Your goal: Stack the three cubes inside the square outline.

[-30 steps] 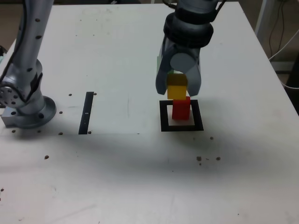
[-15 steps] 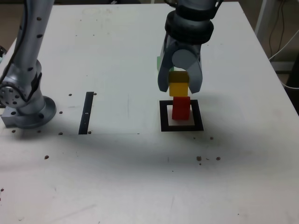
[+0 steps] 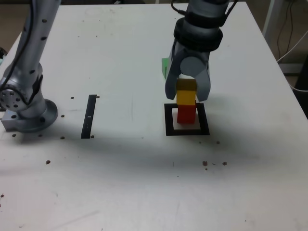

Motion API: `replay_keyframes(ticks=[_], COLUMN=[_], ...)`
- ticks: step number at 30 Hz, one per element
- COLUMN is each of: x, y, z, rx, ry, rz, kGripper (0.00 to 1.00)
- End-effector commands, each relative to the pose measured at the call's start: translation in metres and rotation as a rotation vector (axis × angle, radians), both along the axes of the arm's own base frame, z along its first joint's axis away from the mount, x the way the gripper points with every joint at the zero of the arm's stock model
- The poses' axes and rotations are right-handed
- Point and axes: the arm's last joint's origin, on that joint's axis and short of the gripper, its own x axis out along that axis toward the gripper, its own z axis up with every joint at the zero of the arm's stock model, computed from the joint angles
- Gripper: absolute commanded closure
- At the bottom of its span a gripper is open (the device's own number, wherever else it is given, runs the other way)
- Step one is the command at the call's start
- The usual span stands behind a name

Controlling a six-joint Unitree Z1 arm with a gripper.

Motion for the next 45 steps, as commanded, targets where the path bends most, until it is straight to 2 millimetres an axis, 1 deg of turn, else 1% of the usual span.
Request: replay_keyframes(ticks=[1,8,16,18,23,25,31,37,41,45], x=[0.001,0.003,0.004,0.004,0.004,0.004,0.003,-0.002,-0.006,-0.011], y=[0.001,0.0,0.002,0.003,0.006,0.007,0.007,0.007,0.008,0.013], z=[-0.004,-0.012,-0.017,-0.018,-0.021,-0.023,-0.022,-0.015,-0.007,0.008], rx=[-0.006,-0.021,-0.026,-0.028,-0.044,-0.049,-0.048,-0.041,-0.03,-0.006], ry=[0.006,0.012,0.012,0.013,0.005,0.002,-0.001,-0.013,-0.024,-0.04], rz=[0.0,0.001,0.002,0.001,-0.012,-0.016,-0.019,-0.021,-0.023,-0.02], kGripper=[0.54,0.54,0.52,0.45,0.12,0.06,0.04,0.02,0.01,0.01])
